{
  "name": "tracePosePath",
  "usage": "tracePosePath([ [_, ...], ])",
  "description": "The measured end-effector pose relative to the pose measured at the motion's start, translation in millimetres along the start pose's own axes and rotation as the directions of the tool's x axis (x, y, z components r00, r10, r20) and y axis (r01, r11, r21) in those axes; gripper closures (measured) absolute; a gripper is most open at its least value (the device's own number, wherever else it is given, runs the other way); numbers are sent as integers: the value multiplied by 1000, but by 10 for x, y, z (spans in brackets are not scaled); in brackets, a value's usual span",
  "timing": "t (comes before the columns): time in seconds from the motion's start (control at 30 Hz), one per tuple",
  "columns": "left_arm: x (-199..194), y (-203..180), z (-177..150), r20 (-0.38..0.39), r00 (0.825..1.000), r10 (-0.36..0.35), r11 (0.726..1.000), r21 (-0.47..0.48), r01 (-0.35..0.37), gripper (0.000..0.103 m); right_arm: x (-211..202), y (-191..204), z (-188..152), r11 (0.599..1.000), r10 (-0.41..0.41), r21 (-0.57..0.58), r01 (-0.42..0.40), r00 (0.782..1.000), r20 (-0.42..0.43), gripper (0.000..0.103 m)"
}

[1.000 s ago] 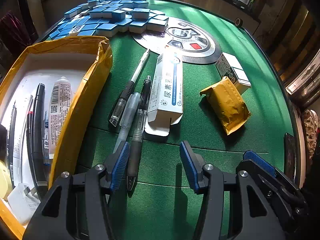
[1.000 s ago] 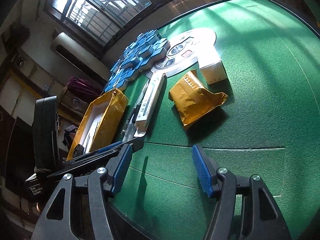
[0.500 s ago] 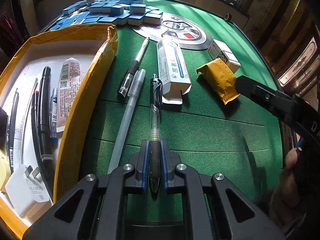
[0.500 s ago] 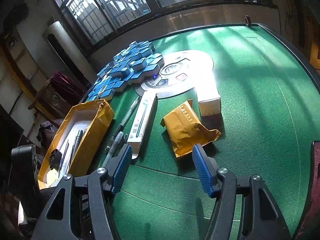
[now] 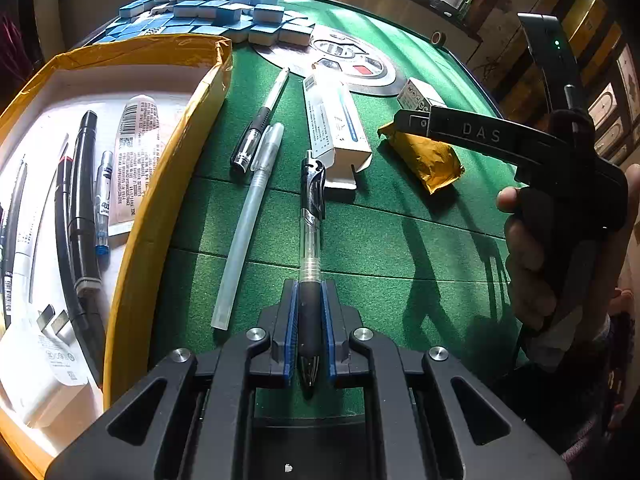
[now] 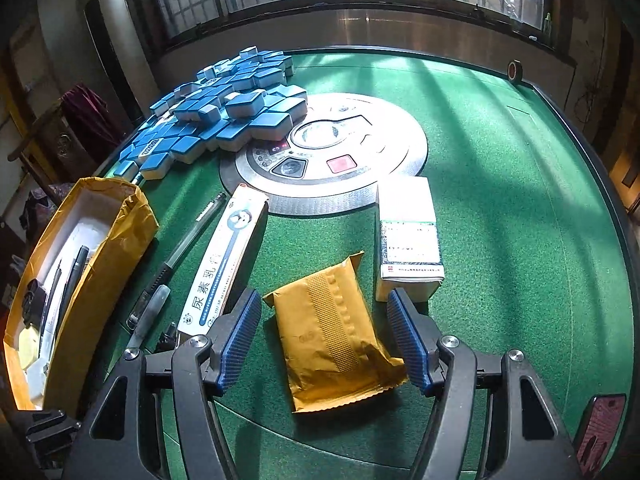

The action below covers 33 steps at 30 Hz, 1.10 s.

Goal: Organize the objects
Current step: 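Grasp the clear black-grip pen with the left gripper while the right gripper moves to the yellow envelope, then grasp the yellow padded envelope with the right gripper while the left gripper holds the pen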

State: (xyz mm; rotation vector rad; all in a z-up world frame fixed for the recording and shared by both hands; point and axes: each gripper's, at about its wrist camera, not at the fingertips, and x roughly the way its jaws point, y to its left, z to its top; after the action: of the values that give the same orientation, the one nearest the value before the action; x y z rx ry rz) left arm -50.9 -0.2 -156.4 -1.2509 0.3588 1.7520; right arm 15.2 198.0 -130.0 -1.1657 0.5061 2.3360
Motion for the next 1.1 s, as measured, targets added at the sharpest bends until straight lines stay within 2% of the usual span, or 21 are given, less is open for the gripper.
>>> tracePosePath([
  [0.17, -3, 7, -7, 1, 1000, -4, 1000, 1, 4, 94, 24, 76, -53, 999, 5, -33, -5, 1000, -19, 43],
  [0.4, -20, 1, -23, 3, 1000, 4, 1000, 4, -4, 94, 75, 127, -119, 996, -59, -71, 57, 998, -33, 43],
  [0.83, -27, 16, -26, 2, 1000, 6, 1000, 7, -6, 94, 86, 100, -115, 996, -63, -59, 61, 997, -44, 44],
  [0.87, -27, 17, -26, 2, 1000, 5, 1000, 7, -5, 94, 86, 99, -116, 997, -63, -57, 60, 997, -45, 44],
  [0.97, -30, 20, -27, 3, 1000, 6, 1000, 7, -6, 94, 90, 100, -123, 996, -69, -58, 66, 996, -51, 58],
  [1.1, -32, 22, -29, 4, 1000, 9, 1000, 11, -9, 94, 71, 111, -135, 996, -69, -61, 65, 996, -60, 64],
])
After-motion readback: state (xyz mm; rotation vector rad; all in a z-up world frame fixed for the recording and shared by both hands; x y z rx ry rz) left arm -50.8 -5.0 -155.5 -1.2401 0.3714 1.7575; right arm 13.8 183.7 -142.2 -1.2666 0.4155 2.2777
